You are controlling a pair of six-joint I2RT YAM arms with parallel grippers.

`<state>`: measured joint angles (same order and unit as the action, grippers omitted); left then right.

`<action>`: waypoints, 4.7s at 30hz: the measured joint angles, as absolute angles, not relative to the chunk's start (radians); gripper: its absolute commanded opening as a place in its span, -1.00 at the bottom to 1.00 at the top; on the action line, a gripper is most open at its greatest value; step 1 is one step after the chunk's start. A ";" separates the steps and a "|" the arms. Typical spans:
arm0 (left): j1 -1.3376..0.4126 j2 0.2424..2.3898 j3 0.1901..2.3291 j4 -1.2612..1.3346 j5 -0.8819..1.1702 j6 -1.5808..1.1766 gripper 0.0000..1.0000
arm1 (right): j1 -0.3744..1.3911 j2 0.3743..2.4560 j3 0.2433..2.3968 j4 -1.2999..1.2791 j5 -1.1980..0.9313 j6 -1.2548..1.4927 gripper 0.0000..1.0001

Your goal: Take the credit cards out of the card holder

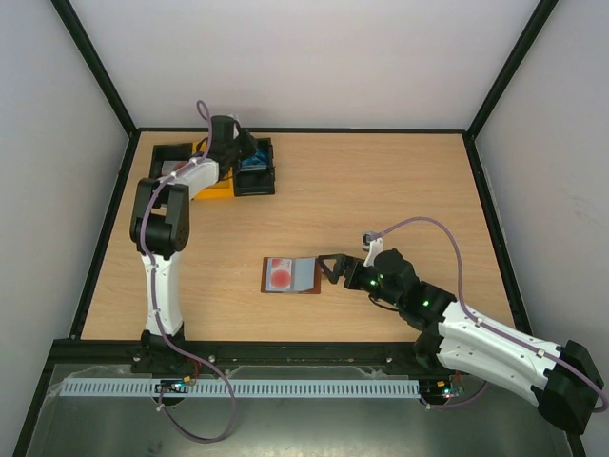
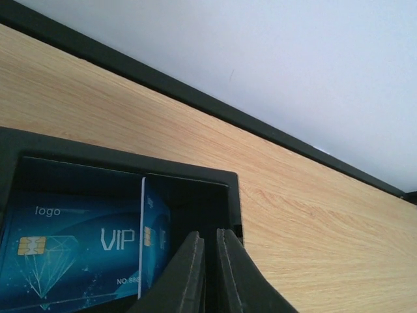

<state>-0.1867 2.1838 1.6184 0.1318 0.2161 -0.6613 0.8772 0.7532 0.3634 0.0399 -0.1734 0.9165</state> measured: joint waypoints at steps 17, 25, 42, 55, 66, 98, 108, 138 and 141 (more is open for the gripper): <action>-0.186 2.264 1.690 0.052 0.164 -0.624 -0.84 | 0.877 0.767 0.363 0.035 -0.158 0.915 0.96; -0.187 2.264 1.693 0.030 0.140 -0.612 -0.82 | 0.877 0.760 0.363 0.033 -0.157 0.916 0.96; -0.186 2.263 1.710 -0.040 0.038 -0.569 -0.82 | 0.877 0.735 0.363 0.031 -0.153 0.916 0.95; -0.187 2.130 1.666 -0.048 0.066 -0.577 -0.21 | 0.877 0.735 0.363 0.025 -0.153 0.917 0.95; -0.197 1.822 1.456 -0.046 0.150 -0.570 0.27 | 0.877 0.733 0.369 -0.019 -0.152 0.925 0.96; -0.416 1.250 0.537 0.009 0.476 -0.630 0.06 | 0.877 1.253 0.386 0.400 -0.367 1.017 -0.41; -0.448 1.247 0.401 0.150 0.520 -0.712 -0.17 | 0.877 1.538 0.452 0.544 -0.456 1.018 -0.57; -0.574 1.401 0.313 0.376 0.438 -0.813 -0.93 | 0.857 1.766 0.472 0.784 -0.506 0.998 -0.91; -0.576 1.401 0.313 0.372 0.428 -0.812 -0.95 | 0.855 1.765 0.465 0.793 -0.506 1.000 -0.96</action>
